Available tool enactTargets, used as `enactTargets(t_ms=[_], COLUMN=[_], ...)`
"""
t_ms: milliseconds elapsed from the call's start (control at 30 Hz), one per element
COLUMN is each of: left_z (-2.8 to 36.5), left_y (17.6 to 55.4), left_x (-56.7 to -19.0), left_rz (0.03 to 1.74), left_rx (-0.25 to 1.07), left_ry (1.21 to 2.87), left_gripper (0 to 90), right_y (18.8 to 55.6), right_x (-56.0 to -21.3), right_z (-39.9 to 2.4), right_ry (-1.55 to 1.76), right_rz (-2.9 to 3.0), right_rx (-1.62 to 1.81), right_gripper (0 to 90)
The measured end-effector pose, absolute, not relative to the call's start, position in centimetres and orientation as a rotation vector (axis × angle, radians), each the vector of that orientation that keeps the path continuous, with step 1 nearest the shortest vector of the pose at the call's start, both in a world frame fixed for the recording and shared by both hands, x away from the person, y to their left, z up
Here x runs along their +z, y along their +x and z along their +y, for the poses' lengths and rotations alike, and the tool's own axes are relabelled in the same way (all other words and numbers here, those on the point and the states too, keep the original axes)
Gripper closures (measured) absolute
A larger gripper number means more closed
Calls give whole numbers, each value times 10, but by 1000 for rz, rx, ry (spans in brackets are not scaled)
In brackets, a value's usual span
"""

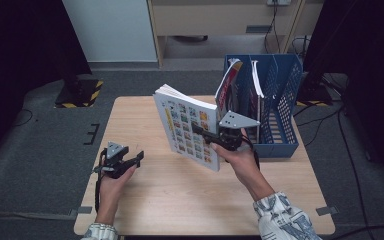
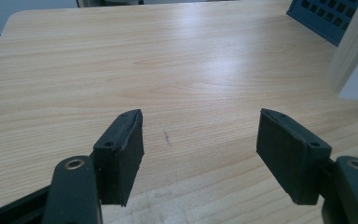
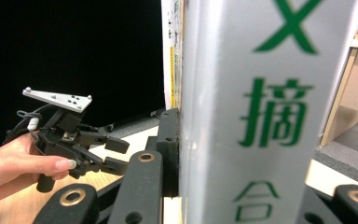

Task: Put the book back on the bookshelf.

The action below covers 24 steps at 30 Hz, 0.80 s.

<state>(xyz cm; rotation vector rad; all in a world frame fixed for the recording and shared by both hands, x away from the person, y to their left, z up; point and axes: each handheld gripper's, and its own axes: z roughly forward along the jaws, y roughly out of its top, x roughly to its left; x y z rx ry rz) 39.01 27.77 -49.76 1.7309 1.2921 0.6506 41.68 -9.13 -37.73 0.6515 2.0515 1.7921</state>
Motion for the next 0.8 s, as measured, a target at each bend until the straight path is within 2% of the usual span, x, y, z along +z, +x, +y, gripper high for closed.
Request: enactTargets(t_ms=[800], left_z=[278], left_y=[391], left_x=[-497], left_rz=[1291], left_rx=[662], left_ry=[1731], left_gripper=[327], right_y=[406], right_x=[-371], right_z=[-128], right_ry=[675], right_rz=[2017], right_rx=[1781], right_gripper=[739])
